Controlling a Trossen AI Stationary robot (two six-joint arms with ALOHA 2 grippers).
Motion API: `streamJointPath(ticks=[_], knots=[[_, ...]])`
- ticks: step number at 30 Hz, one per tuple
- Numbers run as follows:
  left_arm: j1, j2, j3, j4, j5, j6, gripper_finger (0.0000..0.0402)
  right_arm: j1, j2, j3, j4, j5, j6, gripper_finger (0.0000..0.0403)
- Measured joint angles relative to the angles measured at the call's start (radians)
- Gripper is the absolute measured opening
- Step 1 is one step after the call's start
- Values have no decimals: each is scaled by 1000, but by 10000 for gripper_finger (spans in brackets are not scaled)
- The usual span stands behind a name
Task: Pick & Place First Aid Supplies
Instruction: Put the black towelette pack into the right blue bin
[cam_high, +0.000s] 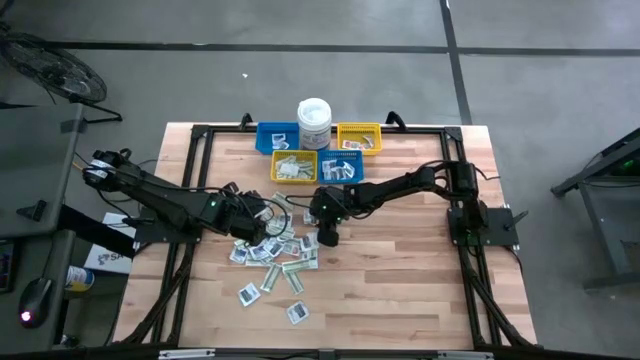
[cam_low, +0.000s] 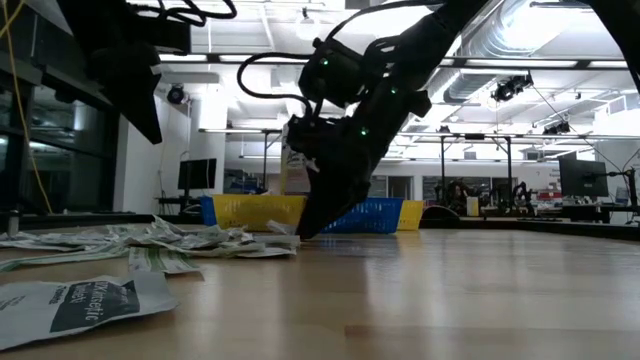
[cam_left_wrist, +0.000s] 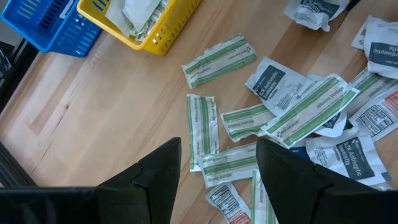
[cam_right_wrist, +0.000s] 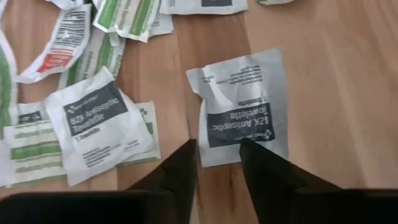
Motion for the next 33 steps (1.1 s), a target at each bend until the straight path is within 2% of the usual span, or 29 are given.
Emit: streamJointPath(ticks=[7,13,20,33], knots=[[0,0,0,8,3,0,206,0,-1,0,-27,49,12,54],[0,0,0,14,3,0,206,-3,-3,0,-50,22,57,5],[0,0,0,14,4,-1,206,-3,-20,-3,-70,-22,117,1],[0,0,0,26,10,-3,206,-13,-172,-10,-147,56,116,0]])
